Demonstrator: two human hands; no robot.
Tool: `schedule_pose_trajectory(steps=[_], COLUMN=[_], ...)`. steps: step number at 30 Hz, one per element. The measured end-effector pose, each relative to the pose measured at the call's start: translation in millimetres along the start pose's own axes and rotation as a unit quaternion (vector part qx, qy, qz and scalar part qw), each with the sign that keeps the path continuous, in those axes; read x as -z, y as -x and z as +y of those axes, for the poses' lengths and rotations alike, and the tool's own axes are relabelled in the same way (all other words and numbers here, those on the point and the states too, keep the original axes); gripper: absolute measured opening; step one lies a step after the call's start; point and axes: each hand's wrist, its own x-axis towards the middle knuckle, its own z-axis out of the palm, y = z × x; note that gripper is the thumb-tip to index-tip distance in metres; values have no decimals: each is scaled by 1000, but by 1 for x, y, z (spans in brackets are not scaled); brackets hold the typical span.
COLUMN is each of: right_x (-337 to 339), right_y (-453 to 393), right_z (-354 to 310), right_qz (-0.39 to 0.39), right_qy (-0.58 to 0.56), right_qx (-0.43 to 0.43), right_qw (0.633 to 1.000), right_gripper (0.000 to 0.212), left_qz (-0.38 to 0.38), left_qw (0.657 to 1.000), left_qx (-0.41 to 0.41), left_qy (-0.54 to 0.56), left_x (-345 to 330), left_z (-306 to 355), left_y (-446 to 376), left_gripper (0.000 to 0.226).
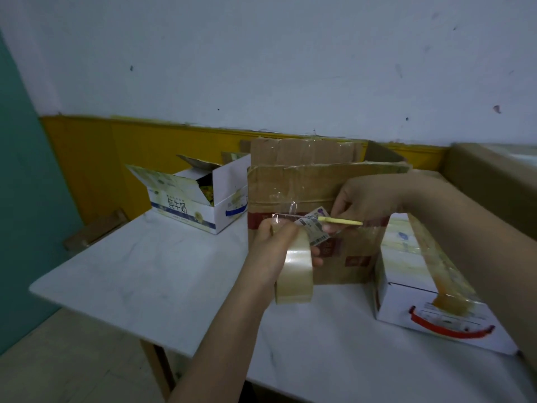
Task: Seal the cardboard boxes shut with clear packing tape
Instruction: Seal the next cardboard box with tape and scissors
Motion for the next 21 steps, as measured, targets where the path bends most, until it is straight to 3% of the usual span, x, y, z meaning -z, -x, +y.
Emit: schedule_pose_trajectory(steps=[6, 13, 17, 21], right_x=[-9, -43, -81, -115], right_y=[0, 3, 10, 20], right_z=[-2, -1, 0, 4], right_qz=[31, -33, -3, 2], right_qy=[58, 54, 32, -243], right_qx=[18, 26, 81, 58], right_qw=[998, 998, 996, 968], right_gripper=[27, 35, 28, 25], left_qz=[9, 1, -4, 2], left_qw=[1000, 1000, 998, 998], left_qx=[3, 24, 39, 48], left_qy=[-1, -14, -41, -35], left_x=[4, 24, 35, 48], left_z=[-7, -18, -26, -36], left_y=[6, 18, 27, 33], left_gripper=[21, 19, 18, 14])
